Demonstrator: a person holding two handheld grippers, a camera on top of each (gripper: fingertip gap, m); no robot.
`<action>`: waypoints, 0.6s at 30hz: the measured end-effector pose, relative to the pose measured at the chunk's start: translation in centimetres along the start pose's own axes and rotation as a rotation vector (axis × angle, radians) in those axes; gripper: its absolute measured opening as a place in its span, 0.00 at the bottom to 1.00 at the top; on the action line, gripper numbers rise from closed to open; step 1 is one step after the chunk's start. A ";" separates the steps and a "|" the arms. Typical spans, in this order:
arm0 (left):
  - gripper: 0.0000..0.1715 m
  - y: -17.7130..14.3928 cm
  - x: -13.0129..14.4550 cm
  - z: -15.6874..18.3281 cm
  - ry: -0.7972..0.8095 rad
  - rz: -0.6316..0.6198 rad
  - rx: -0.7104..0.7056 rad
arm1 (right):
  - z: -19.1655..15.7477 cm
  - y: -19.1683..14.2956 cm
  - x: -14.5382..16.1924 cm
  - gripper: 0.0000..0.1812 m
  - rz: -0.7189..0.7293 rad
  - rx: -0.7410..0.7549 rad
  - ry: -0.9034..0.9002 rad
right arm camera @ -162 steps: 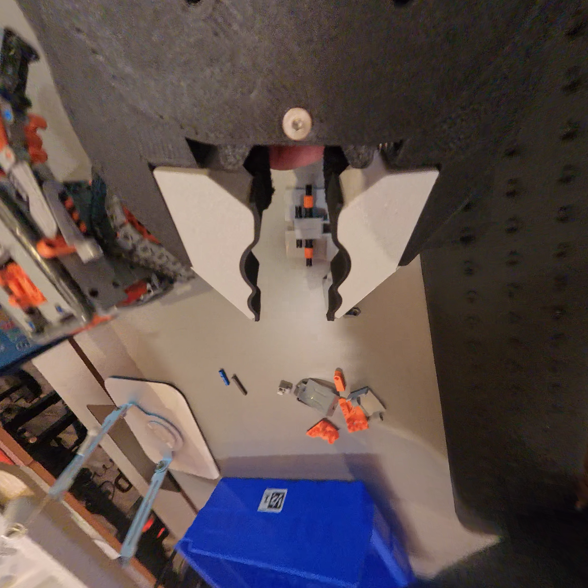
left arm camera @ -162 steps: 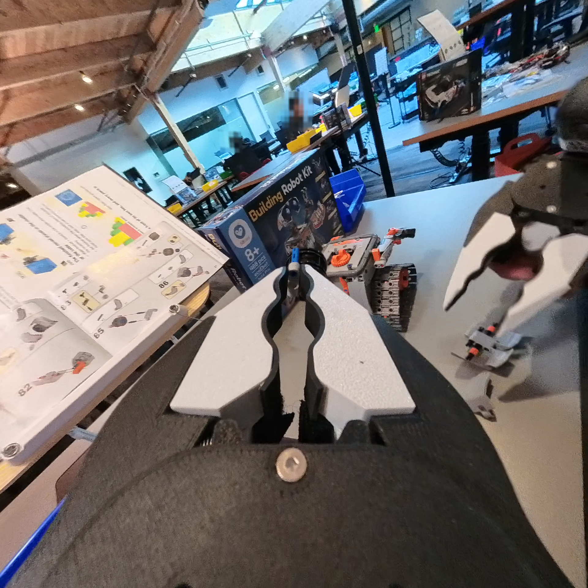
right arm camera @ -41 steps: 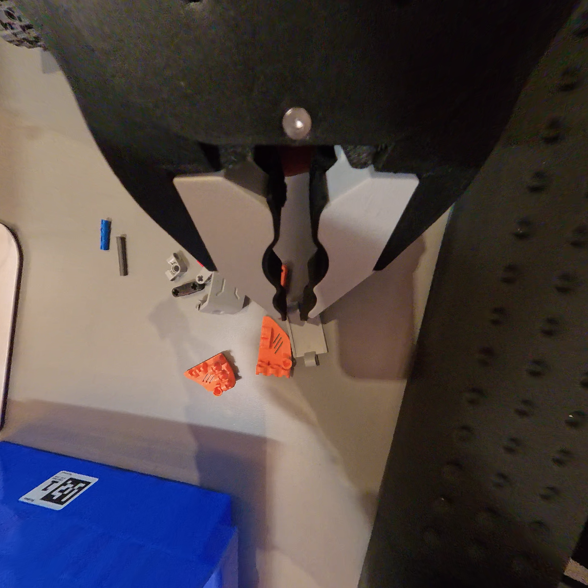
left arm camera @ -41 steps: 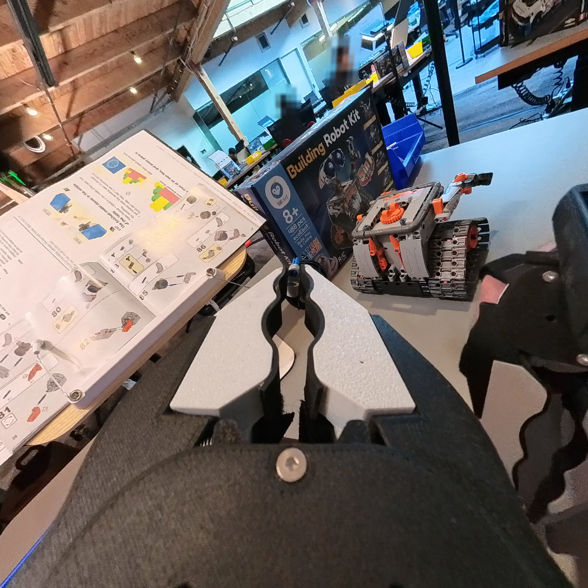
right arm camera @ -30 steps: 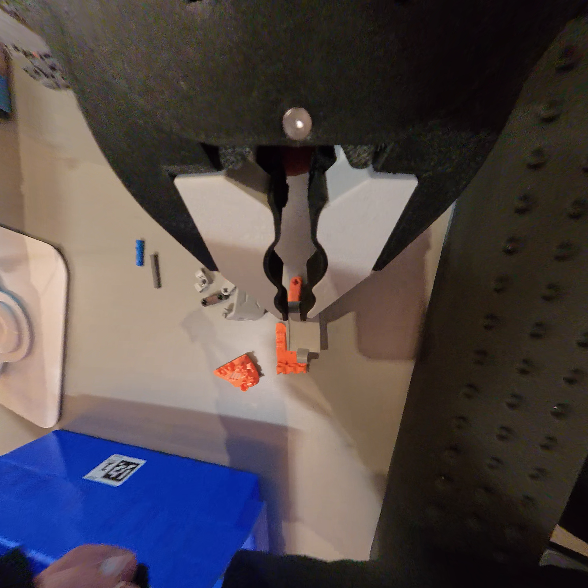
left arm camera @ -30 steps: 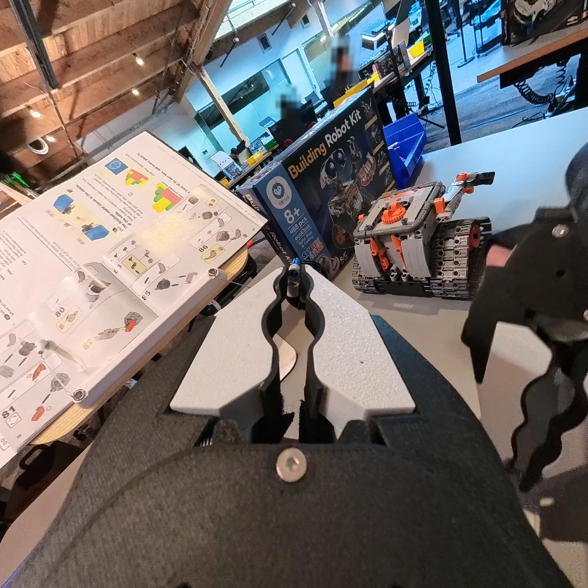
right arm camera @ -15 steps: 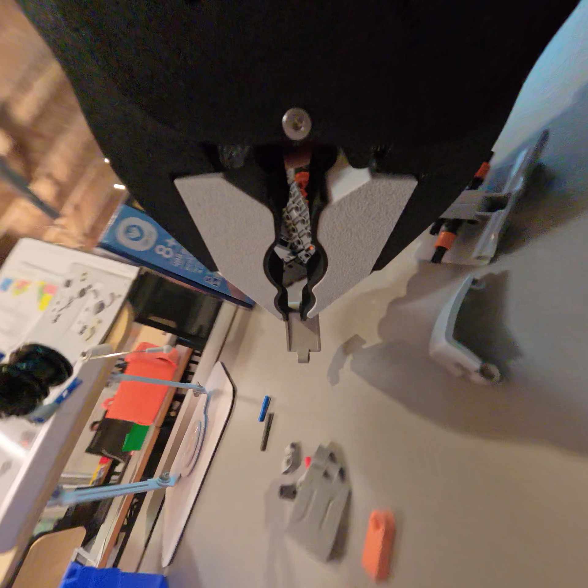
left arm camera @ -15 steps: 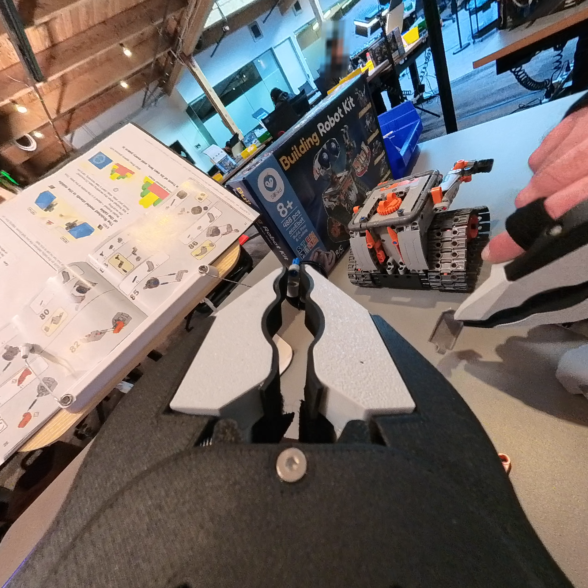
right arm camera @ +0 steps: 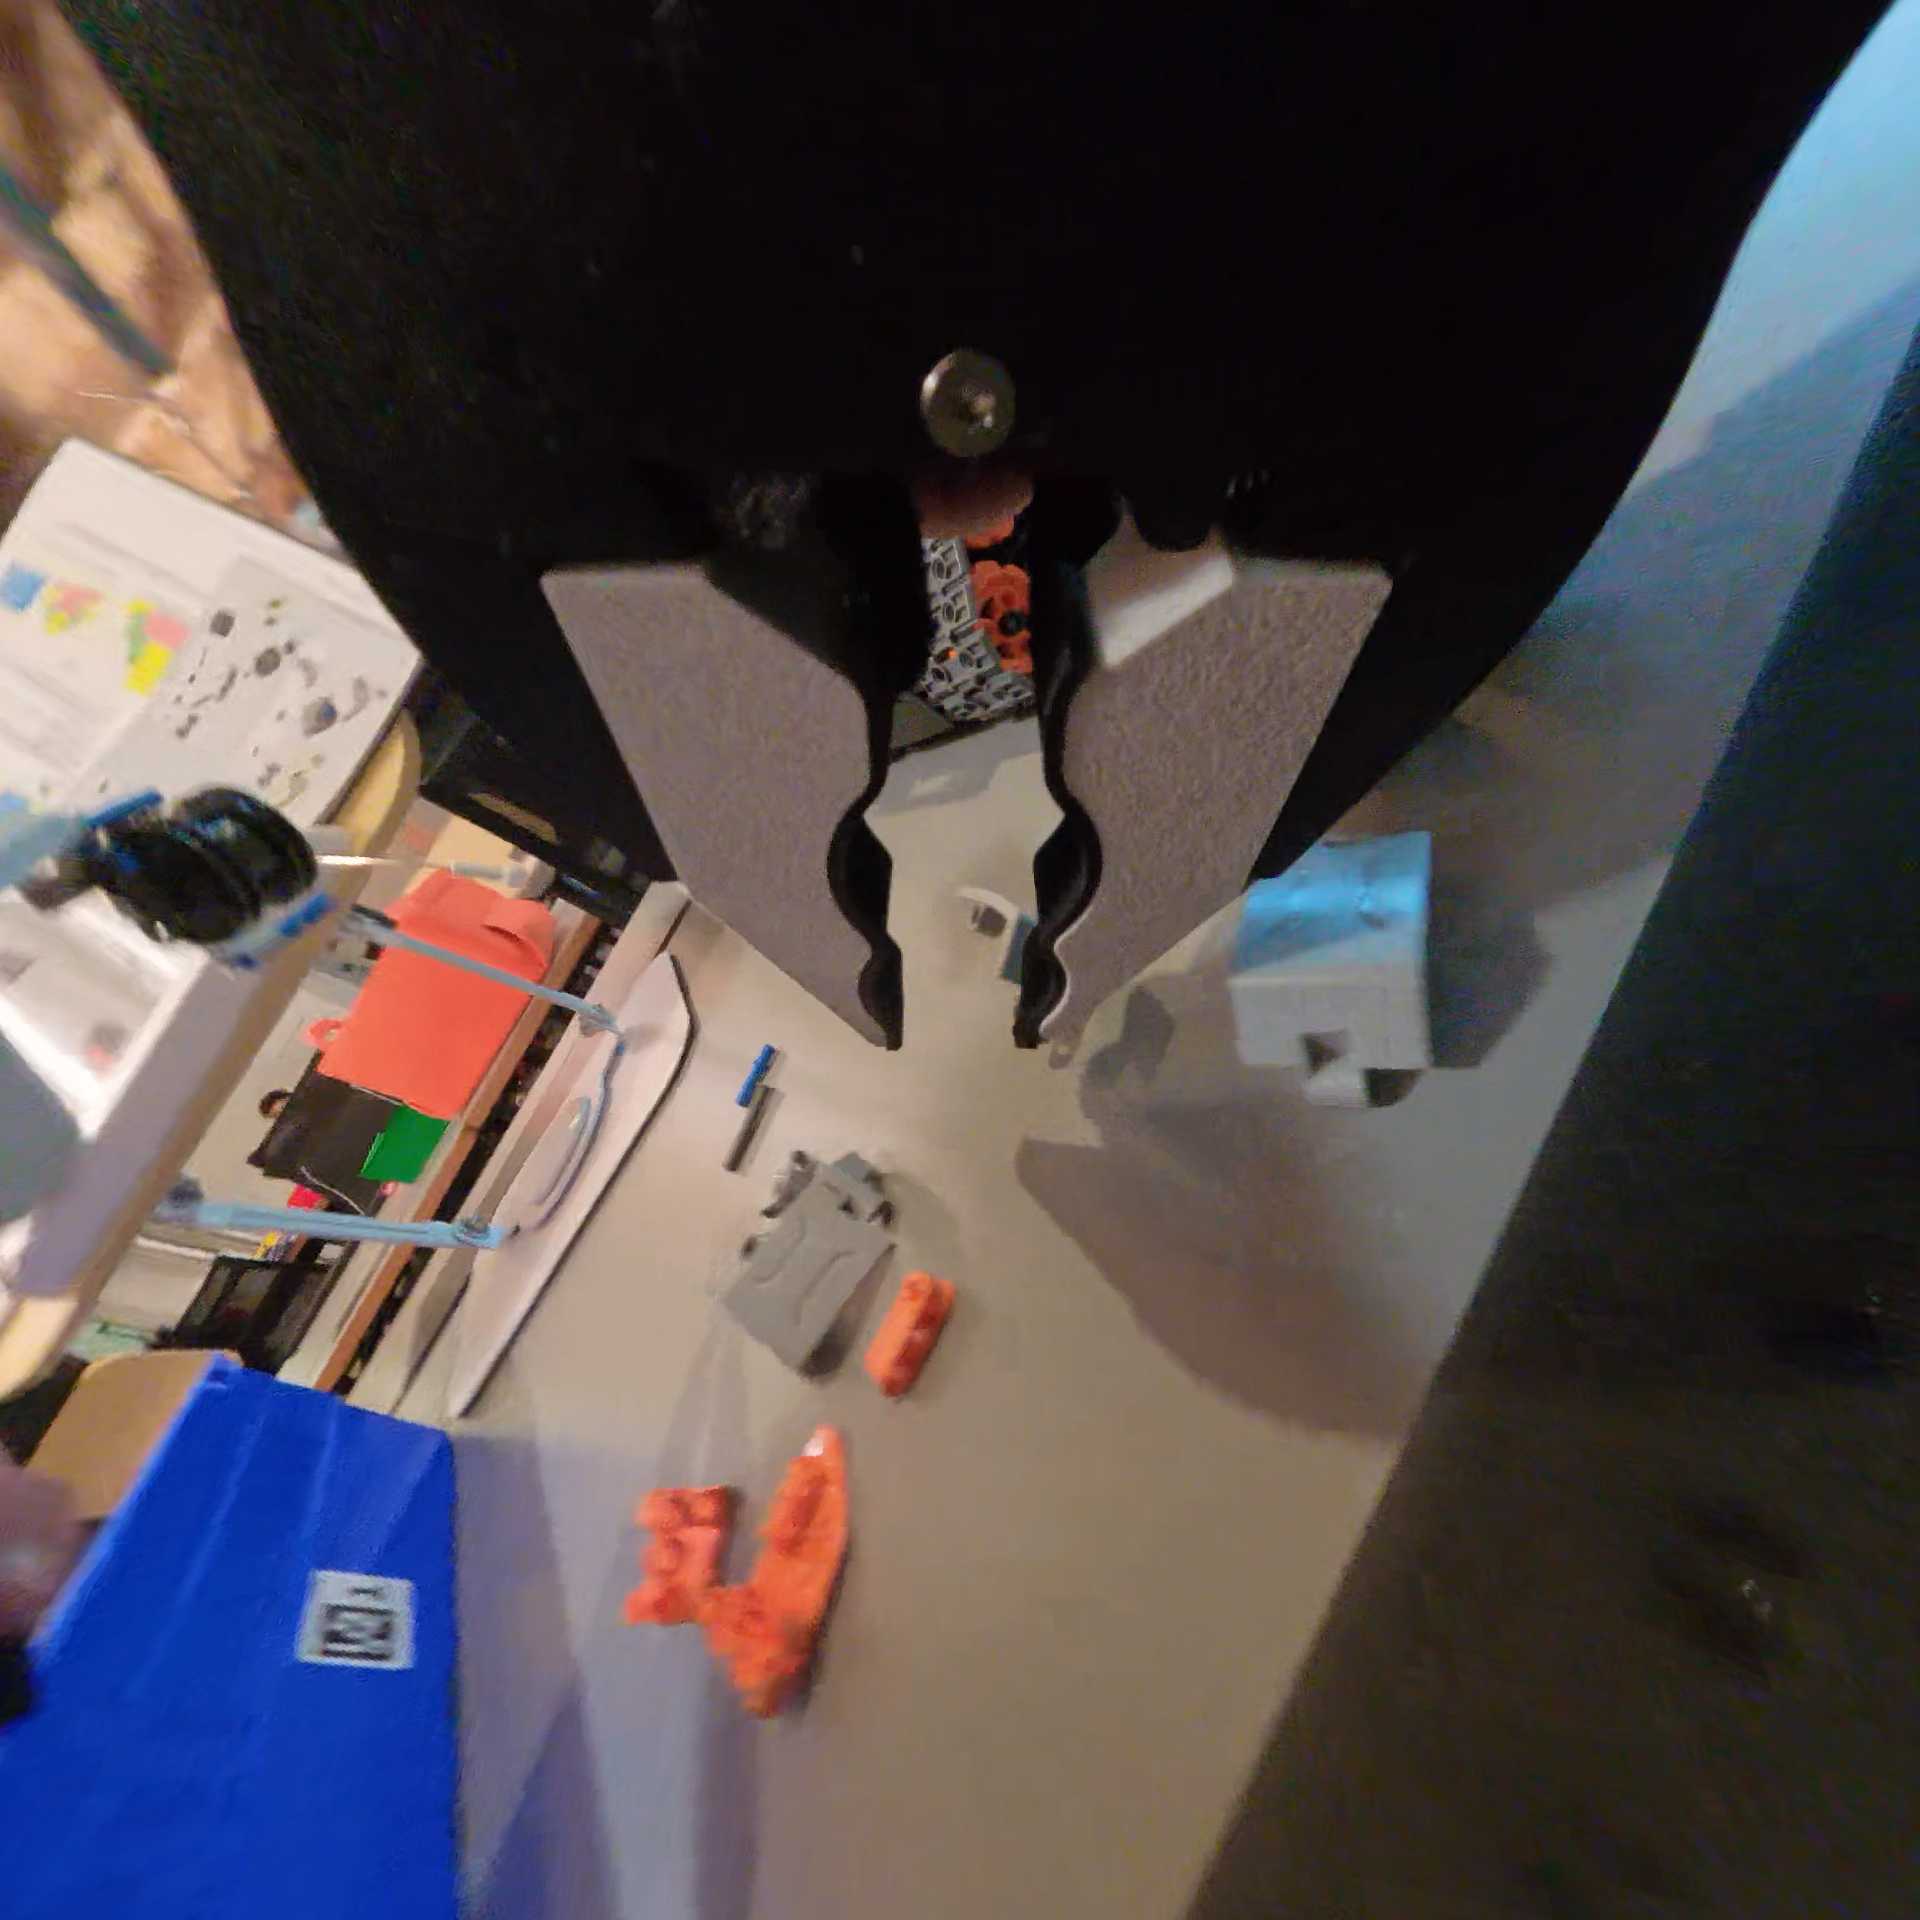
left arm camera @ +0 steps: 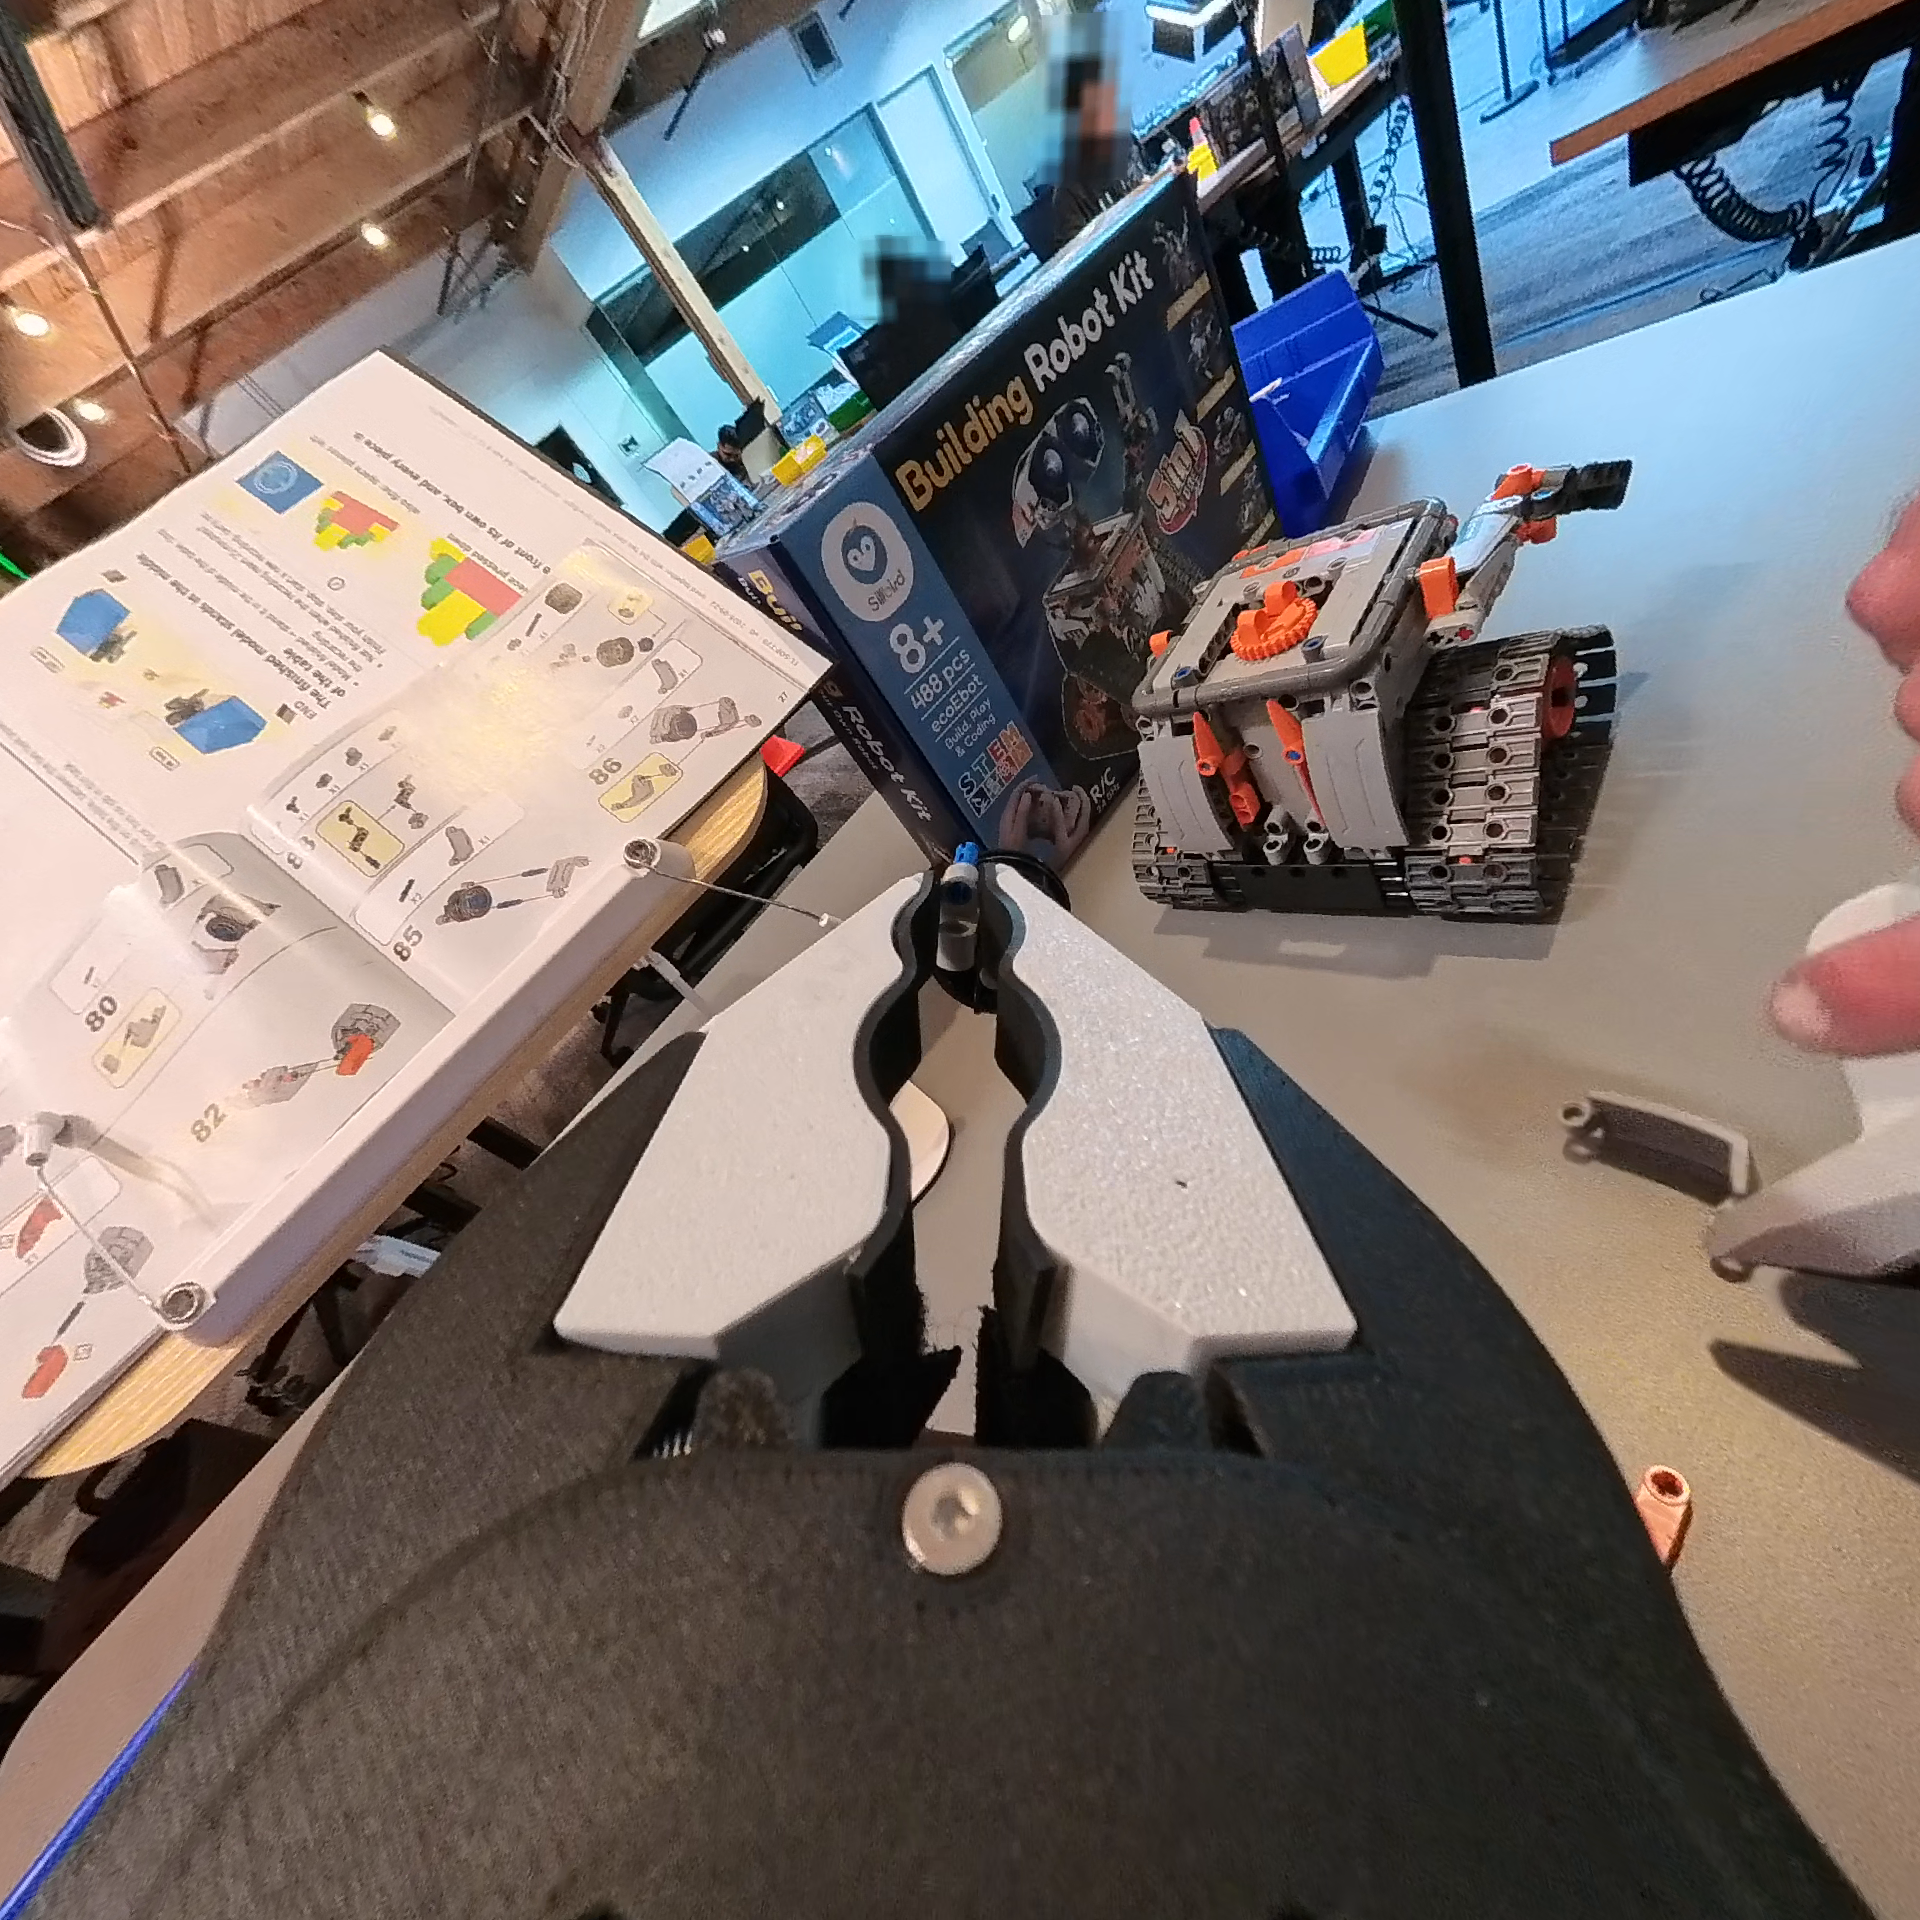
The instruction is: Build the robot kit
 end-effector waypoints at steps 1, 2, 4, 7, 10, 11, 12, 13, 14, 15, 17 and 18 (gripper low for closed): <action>0.03 0.0 0.0 0.0 -0.001 0.002 0.000 | 0.5 -0.6 0.2 0.11 0.033 0.027 0.043; 0.03 -0.1 -0.1 0.0 -0.001 0.004 0.000 | 1.0 -1.2 0.6 0.10 0.050 0.050 0.089; 0.03 -0.1 -0.1 0.0 -0.002 0.005 0.001 | 2.0 -2.0 2.0 0.09 0.030 0.049 0.273; 0.03 0.0 -0.1 0.1 0.002 0.002 0.006 | 2.5 -2.4 4.7 0.10 0.014 -0.026 0.684; 0.03 0.0 -0.2 0.3 0.006 0.002 0.010 | 1.3 -1.8 5.9 0.18 0.124 -0.167 1.023; 0.03 0.0 -0.3 0.4 0.007 0.004 0.011 | 0.9 -1.5 6.0 0.20 0.161 -0.189 1.070; 0.03 0.0 -0.3 0.4 0.008 0.005 0.013 | 0.5 -1.2 6.0 0.22 0.188 -0.199 1.087; 0.03 0.0 -0.4 0.5 0.008 0.006 0.014 | 0.3 -0.9 5.9 0.24 0.209 -0.209 1.080; 0.03 0.0 -0.4 0.5 0.010 0.006 0.016 | 0.2 -0.6 5.9 0.25 0.224 -0.201 1.057; 0.03 0.1 -0.4 0.6 0.012 0.005 0.016 | 0.1 -0.3 5.8 0.26 0.227 -0.198 1.015; 0.03 0.1 -0.3 0.7 0.016 0.003 0.017 | 0.1 0.0 5.3 0.27 0.233 -0.184 0.879; 0.03 0.1 -0.3 0.7 0.018 0.003 0.017 | 0.2 0.2 5.2 0.25 0.230 -0.175 0.820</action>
Point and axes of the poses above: each gripper's, where its closed fingertips meet, y out along the fingers, x out of its underside, z = x × y across the jaws, the point moved 9 cm from there along -y, back along the fingers, and after that the axes turned 1 degree about z, right-handed, at the moved point
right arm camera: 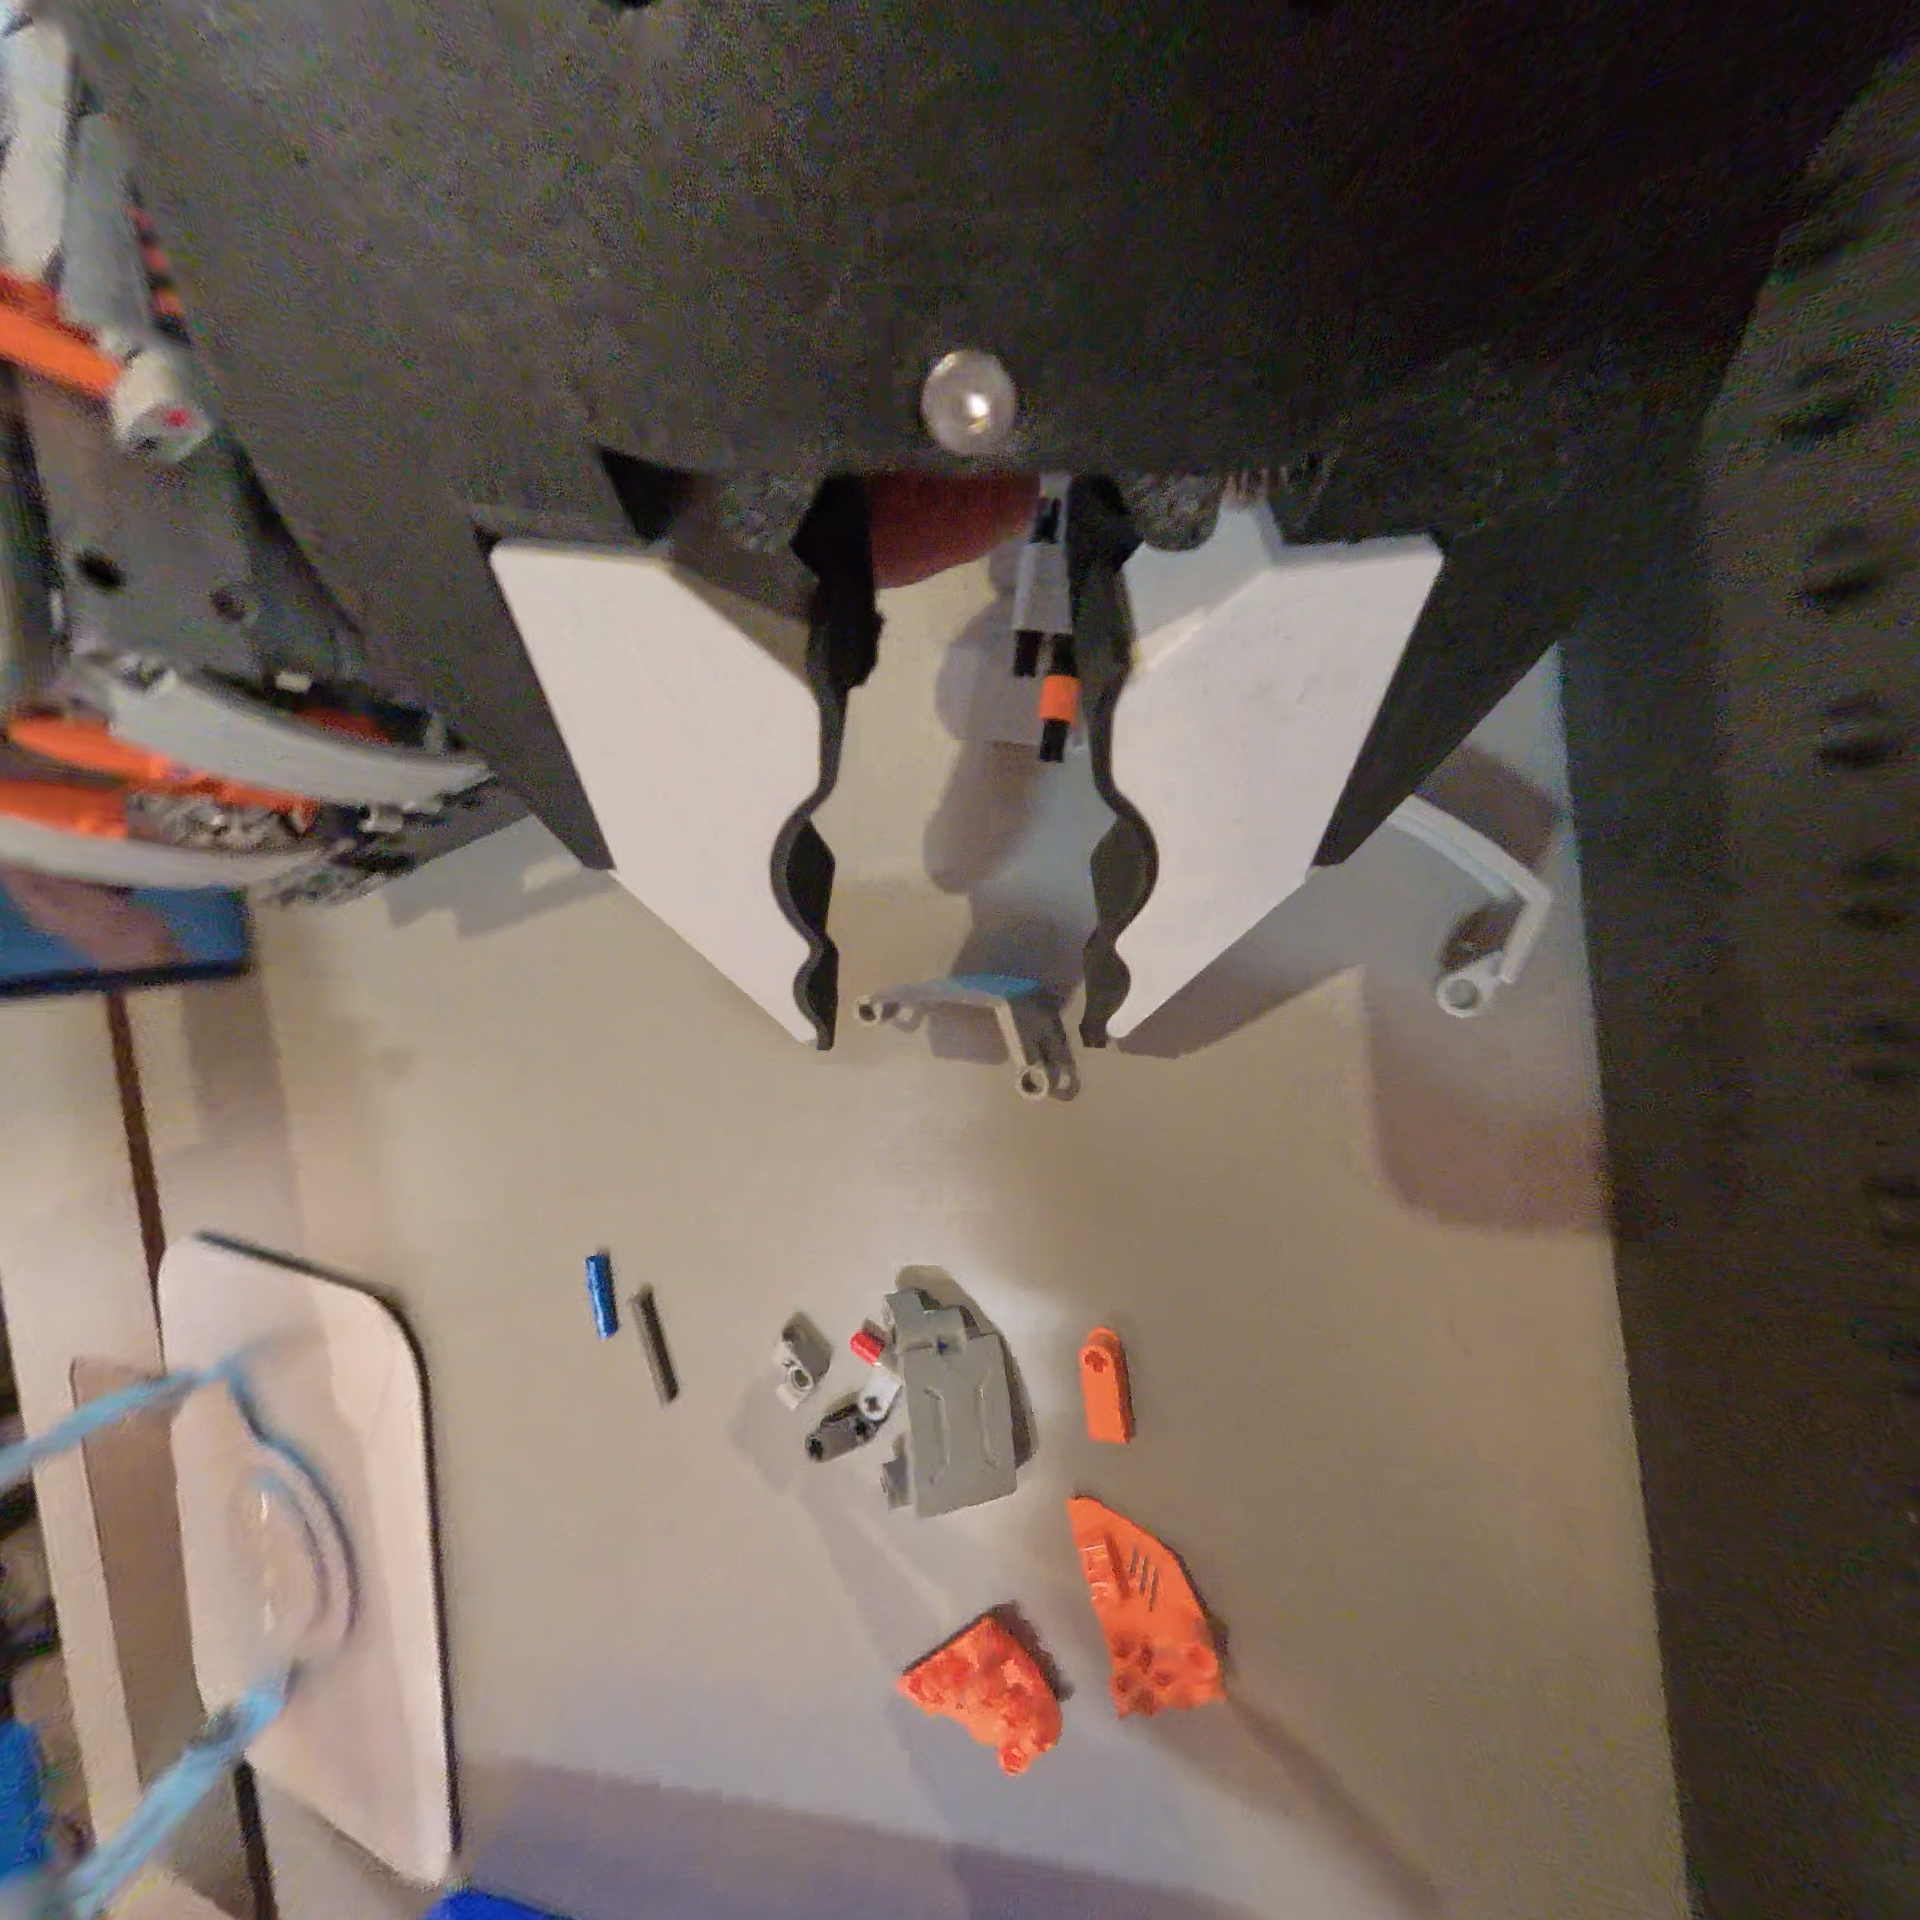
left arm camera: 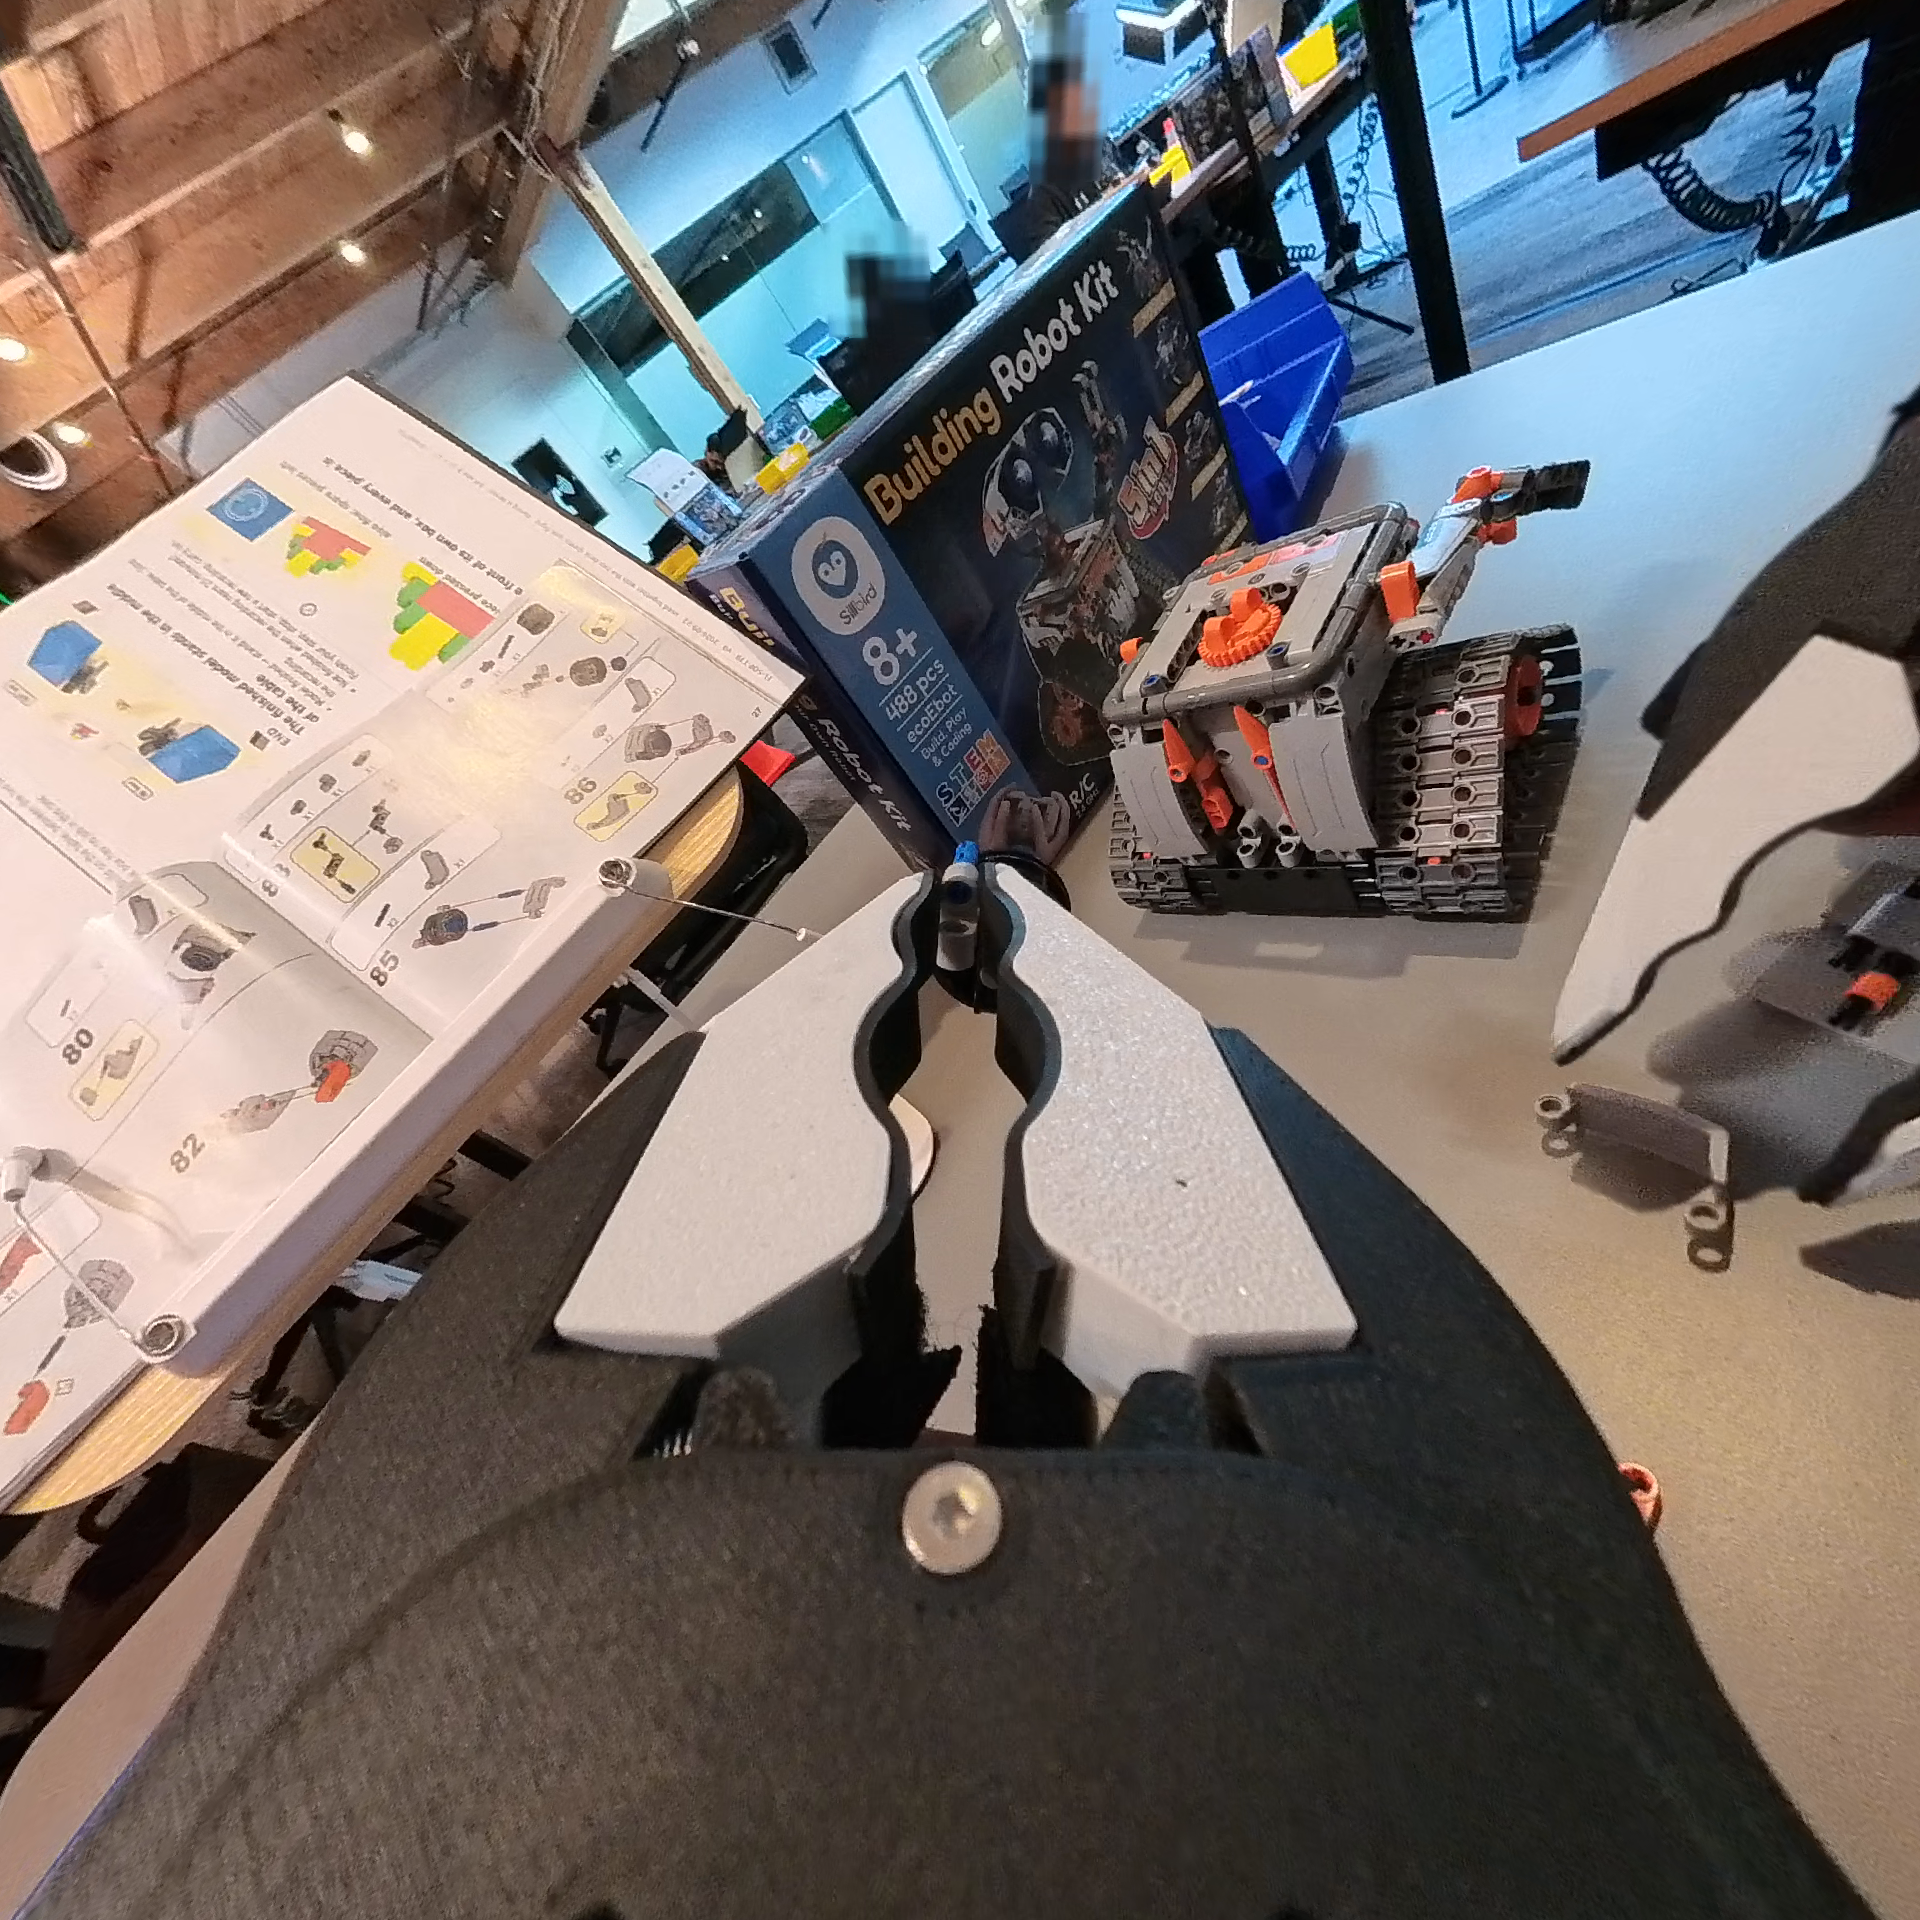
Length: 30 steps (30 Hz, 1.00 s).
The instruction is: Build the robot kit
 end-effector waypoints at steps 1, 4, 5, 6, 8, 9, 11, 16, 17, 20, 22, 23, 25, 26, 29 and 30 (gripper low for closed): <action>0.03 0.0 0.0 0.0 0.001 -0.001 -0.001 | -0.1 0.3 0.1 0.24 -0.018 -0.024 -0.048; 0.03 0.0 0.0 -0.1 0.001 0.001 -0.003 | -0.2 1.0 0.2 0.14 -0.054 -0.098 -0.179; 0.03 -0.1 0.0 -0.1 0.000 0.001 -0.003 | -0.1 1.3 0.2 0.09 -0.080 -0.096 -0.216; 0.03 -0.1 0.0 -0.1 0.000 0.000 -0.002 | 0.2 1.5 0.2 0.04 -0.109 -0.091 -0.243; 0.03 0.0 0.1 -0.1 0.000 -0.003 0.001 | 0.4 1.5 -0.1 0.01 -0.134 -0.127 -0.280; 0.03 0.0 0.2 -0.1 0.000 -0.003 0.004 | 0.6 1.5 -0.3 0.01 -0.157 -0.140 -0.291; 0.03 0.1 0.2 0.0 0.002 -0.006 0.009 | 0.7 1.2 -0.6 0.01 -0.210 -0.197 -0.333; 0.03 0.2 0.1 0.1 0.010 -0.006 0.013 | 0.5 0.7 -2.7 0.01 -0.334 -0.607 -0.335; 0.03 0.1 0.1 0.1 0.010 -0.007 0.014 | 0.4 0.8 -3.1 0.01 -0.363 -0.719 -0.303; 0.03 0.0 0.2 -0.1 0.005 -0.006 0.009 | 0.6 2.5 -3.5 0.01 -0.431 -0.904 -0.242; 0.03 -0.1 0.3 -0.3 -0.001 -0.004 0.005 | 1.0 4.1 -3.4 0.04 -0.464 -0.903 -0.220; 0.03 -0.1 0.3 -0.4 -0.003 -0.003 0.002 | 1.2 4.6 -3.5 0.04 -0.469 -0.904 -0.204; 0.03 -0.2 0.3 -0.6 -0.008 -0.002 -0.003 | 1.7 5.1 -4.1 0.09 -0.414 -0.838 -0.195; 0.03 -0.3 0.3 -0.7 -0.010 -0.001 -0.006 | 2.0 4.9 -4.3 0.10 -0.388 -0.809 -0.200; 0.03 -0.4 0.2 -1.0 -0.010 0.000 -0.015 | 2.9 3.7 -4.7 0.17 -0.311 -0.699 -0.192; 0.03 -0.5 0.2 -1.0 -0.011 0.001 -0.019 | 3.2 3.0 -4.7 0.17 -0.297 -0.659 -0.187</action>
Point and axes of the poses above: each gripper's, where its closed fingertips meet, y out along the fingers, x out of its underside, z = x × y across the jaws, the point moved 9 cm from there along -y, back along the fingers, and after that the axes turned 1 degree about z, right-handed, at the moved point
